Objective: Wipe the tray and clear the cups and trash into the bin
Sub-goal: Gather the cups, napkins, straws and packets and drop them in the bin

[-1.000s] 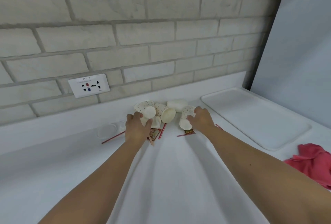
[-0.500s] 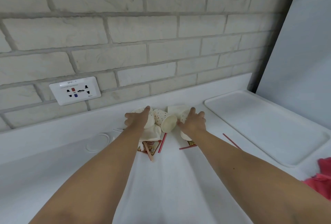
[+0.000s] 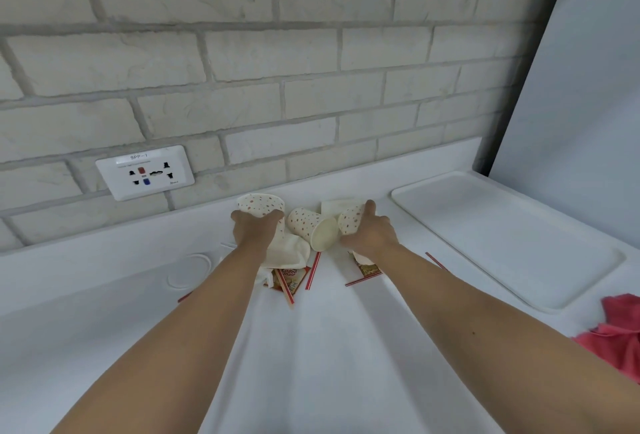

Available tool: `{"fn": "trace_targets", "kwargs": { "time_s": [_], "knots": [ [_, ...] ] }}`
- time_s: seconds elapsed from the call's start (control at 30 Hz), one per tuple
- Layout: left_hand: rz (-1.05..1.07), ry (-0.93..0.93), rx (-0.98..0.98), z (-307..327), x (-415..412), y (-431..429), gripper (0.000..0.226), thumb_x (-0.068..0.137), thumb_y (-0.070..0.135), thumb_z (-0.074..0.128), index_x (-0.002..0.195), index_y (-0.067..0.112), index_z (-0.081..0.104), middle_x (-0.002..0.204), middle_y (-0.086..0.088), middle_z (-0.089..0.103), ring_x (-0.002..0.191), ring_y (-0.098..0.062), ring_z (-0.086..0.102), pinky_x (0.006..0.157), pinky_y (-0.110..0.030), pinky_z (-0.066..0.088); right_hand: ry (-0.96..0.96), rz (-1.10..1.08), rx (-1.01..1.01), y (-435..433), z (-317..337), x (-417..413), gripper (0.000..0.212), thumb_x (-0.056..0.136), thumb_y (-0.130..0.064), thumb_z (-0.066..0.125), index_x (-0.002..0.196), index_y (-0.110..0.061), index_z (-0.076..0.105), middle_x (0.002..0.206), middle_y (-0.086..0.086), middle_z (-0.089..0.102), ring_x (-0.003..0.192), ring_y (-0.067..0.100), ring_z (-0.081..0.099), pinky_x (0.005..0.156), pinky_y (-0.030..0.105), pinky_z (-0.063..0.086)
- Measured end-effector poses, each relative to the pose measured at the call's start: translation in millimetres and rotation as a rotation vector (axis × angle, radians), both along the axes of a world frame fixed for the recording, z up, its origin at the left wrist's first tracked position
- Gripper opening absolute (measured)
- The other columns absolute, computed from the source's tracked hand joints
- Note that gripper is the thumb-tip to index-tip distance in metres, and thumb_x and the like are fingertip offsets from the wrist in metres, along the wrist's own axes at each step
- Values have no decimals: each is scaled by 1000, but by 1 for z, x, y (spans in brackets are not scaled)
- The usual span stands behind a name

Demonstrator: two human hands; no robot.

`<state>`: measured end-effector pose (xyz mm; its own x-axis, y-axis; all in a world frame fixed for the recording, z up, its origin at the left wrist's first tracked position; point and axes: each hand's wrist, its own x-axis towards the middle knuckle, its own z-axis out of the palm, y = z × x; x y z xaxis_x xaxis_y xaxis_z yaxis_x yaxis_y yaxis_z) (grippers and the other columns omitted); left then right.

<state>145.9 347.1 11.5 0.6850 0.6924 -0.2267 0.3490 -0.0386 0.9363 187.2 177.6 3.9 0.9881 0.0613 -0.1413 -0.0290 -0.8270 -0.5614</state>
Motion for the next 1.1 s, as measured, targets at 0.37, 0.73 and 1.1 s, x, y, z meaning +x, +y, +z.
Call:
{"fn": "trace_targets", "kwargs": {
  "time_s": [0.37, 0.73, 1.1],
  "knots": [
    [-169, -165, 99, -5, -79, -60, 91, 77, 12, 70, 145, 31, 12, 146, -9, 35, 129, -33, 39, 101, -41, 40, 18, 185, -55, -80, 36, -90, 87, 78, -25, 70, 145, -18, 15, 129, 13, 47, 115, 30, 51, 86, 35, 48],
    [-380, -262, 1, 4, -144, -218, 77, 79, 14, 70, 137, 22, 19, 124, -4, 43, 102, -21, 44, 78, -30, 39, 84, 123, -157, -230, 52, -196, 81, 77, -25, 70, 142, -23, 22, 110, 3, 44, 92, 24, 49, 70, 29, 44],
    [-692, -274, 11, -7, -230, -390, 76, 80, 11, 68, 136, 20, 18, 115, -2, 44, 101, -18, 47, 69, -24, 42, 220, 72, -60, -380, 34, -309, 85, 75, -21, 73, 143, -28, 24, 120, 1, 46, 101, 21, 48, 79, 30, 45]
  ]
}}
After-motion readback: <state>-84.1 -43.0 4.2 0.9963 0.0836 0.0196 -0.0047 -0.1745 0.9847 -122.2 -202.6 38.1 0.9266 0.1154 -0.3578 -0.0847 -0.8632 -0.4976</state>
